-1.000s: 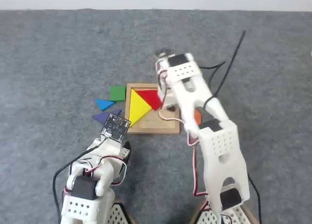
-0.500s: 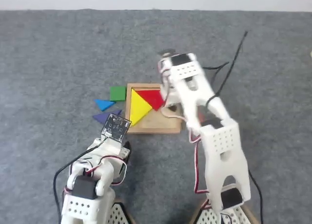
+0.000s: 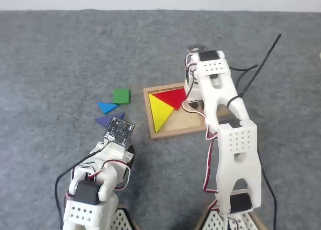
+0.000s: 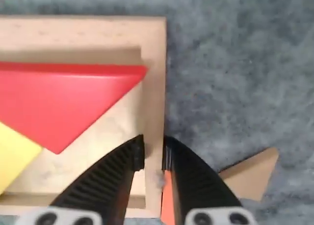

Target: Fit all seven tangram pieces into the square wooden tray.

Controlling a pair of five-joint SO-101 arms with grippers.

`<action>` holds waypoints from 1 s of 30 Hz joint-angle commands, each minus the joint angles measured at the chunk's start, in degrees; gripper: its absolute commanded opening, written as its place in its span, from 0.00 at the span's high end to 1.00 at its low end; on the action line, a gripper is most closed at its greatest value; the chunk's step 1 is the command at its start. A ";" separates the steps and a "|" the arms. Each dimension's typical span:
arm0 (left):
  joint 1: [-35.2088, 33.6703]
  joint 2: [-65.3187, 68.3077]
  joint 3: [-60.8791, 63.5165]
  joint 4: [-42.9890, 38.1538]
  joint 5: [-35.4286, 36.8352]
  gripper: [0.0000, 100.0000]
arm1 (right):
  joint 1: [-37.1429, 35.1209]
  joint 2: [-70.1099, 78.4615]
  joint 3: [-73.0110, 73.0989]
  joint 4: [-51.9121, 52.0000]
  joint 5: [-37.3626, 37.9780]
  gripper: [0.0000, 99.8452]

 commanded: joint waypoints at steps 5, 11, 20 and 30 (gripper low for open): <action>-0.44 -0.97 -0.66 0.18 0.53 0.88 | -4.97 -0.22 -10.37 0.84 -0.88 0.85; -0.44 -0.97 -0.66 0.18 0.53 0.88 | -10.07 -0.13 -10.90 -1.80 -0.79 0.82; -0.44 -0.97 -0.66 0.18 0.53 0.88 | -13.58 -0.57 -11.08 -3.12 -0.88 0.82; -0.44 -0.97 -0.66 0.18 0.53 0.88 | -3.91 -11.91 -14.24 9.10 1.76 0.83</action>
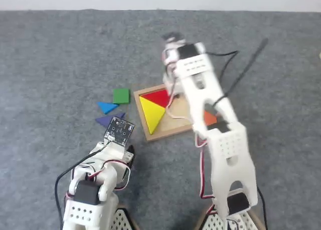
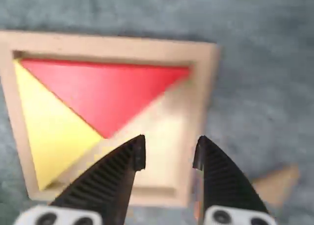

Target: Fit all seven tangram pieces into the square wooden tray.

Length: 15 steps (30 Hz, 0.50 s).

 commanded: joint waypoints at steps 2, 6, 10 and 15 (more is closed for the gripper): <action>-0.44 -0.97 -0.66 0.18 0.53 0.88 | 5.85 -11.65 -3.16 8.04 4.92 0.83; -0.44 -0.97 -0.66 0.18 0.53 0.88 | 7.78 -15.78 3.16 8.66 10.11 0.83; -0.44 -0.97 -0.66 0.18 0.53 0.88 | 7.78 -22.11 17.41 1.36 11.96 0.83; -0.44 -0.97 -0.66 0.18 0.53 0.88 | 7.08 -36.79 44.57 -13.58 11.69 0.83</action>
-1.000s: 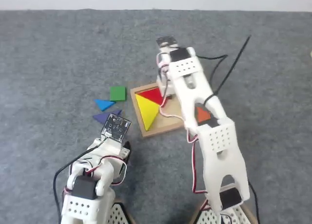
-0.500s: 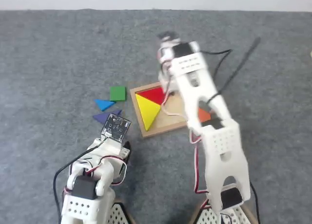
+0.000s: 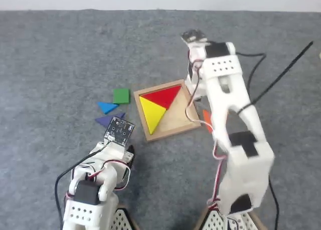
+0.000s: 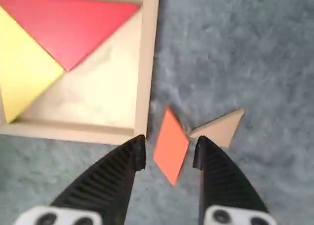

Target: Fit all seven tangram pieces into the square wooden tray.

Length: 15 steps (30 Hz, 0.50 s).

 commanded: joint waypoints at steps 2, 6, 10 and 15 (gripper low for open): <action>-0.44 -0.97 -0.66 0.18 0.53 0.88 | -0.04 -18.59 30.42 -17.63 0.70 0.83; -0.44 -0.97 -0.66 0.18 0.53 0.88 | 0.22 -19.82 42.29 -25.01 0.70 0.83; -0.44 -0.97 -0.66 0.18 0.53 0.88 | 1.27 -16.13 44.13 -27.47 -0.26 0.83; -0.44 -0.97 -0.66 0.18 0.53 0.88 | 6.55 -9.89 40.70 -27.74 -1.76 0.83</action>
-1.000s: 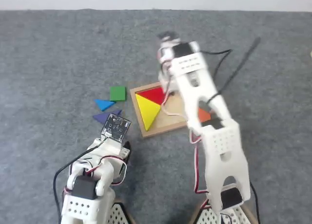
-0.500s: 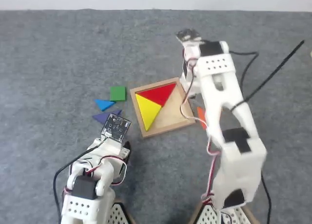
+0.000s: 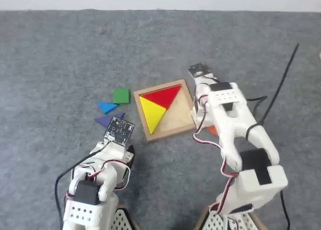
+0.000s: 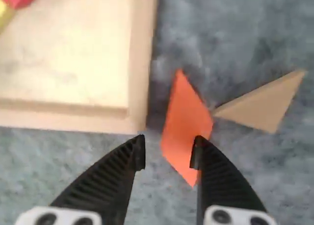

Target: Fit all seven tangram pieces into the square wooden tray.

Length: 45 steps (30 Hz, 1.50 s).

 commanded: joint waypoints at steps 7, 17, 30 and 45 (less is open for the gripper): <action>-0.44 -0.97 -0.66 0.18 0.53 0.88 | 10.24 11.82 -11.08 2.77 -1.23 0.83; -0.44 -0.97 -0.66 0.18 0.53 0.88 | 13.58 12.88 -15.82 4.79 -1.32 0.93; -0.44 -0.97 -0.66 0.18 0.53 0.88 | 29.49 13.49 -22.77 7.08 3.78 0.86; -0.44 -0.97 -0.66 0.18 0.53 0.88 | 43.47 13.49 -24.00 6.29 13.63 0.72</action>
